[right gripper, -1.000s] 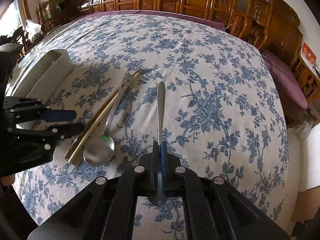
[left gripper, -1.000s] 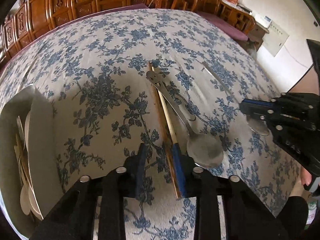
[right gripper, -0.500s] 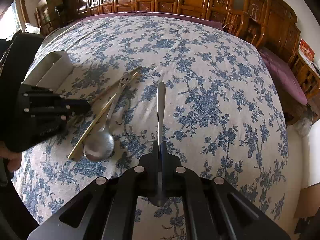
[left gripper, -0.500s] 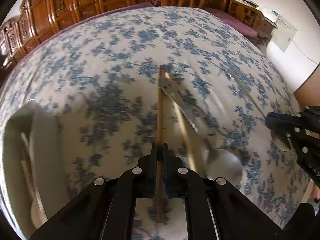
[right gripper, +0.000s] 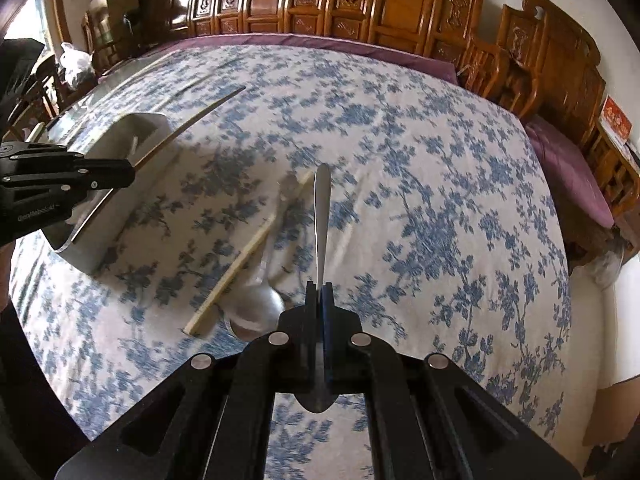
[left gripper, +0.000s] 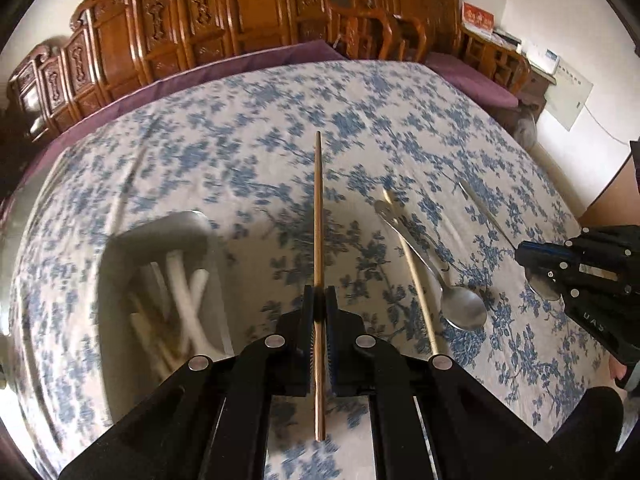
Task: Organize utensils
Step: 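Grasp a wooden chopstick from the pile with the left gripper, then carry the chopstick into the grey tray and open the left gripper while the right carries the spoon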
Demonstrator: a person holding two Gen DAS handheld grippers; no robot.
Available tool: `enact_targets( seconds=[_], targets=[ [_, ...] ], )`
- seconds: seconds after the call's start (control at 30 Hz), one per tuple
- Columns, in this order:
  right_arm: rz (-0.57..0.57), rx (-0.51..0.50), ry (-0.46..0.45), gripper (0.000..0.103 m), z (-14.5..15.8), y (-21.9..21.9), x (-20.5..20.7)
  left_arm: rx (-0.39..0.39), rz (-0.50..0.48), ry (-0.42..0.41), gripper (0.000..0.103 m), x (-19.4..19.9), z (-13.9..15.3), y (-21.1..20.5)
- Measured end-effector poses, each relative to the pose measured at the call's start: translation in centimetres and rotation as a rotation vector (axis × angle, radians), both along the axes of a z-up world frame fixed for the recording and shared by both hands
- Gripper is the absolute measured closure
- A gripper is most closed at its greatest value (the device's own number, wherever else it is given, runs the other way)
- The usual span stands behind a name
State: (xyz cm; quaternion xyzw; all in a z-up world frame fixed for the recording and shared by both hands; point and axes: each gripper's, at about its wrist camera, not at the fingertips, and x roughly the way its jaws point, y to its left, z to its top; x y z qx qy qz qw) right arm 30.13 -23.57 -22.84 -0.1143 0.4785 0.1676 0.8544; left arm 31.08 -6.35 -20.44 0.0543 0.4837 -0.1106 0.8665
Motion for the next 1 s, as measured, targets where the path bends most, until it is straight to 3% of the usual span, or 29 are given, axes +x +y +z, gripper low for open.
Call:
enact_targets(
  seconds=[0.27, 0.43, 1.0],
  targets=[
    [0.044, 0.001, -0.035, 0.1, 2.7, 3.3, -0.8, -0.006, 0.03, -0.036, 0.099, -1.1, 2.7, 3.5],
    [0.068, 0.008, -0.045, 0.1, 3.7, 5.1, -1.1, 0.012, 0.046, -0.035, 0.099, -1.7, 2.9, 5.7],
    [0.126, -0.006, -0.037, 0.1, 3.4, 9.3, -1.0, 0.067, 0.061, 0.098, 0.099, -1.3, -2.3, 11.4]
  ],
)
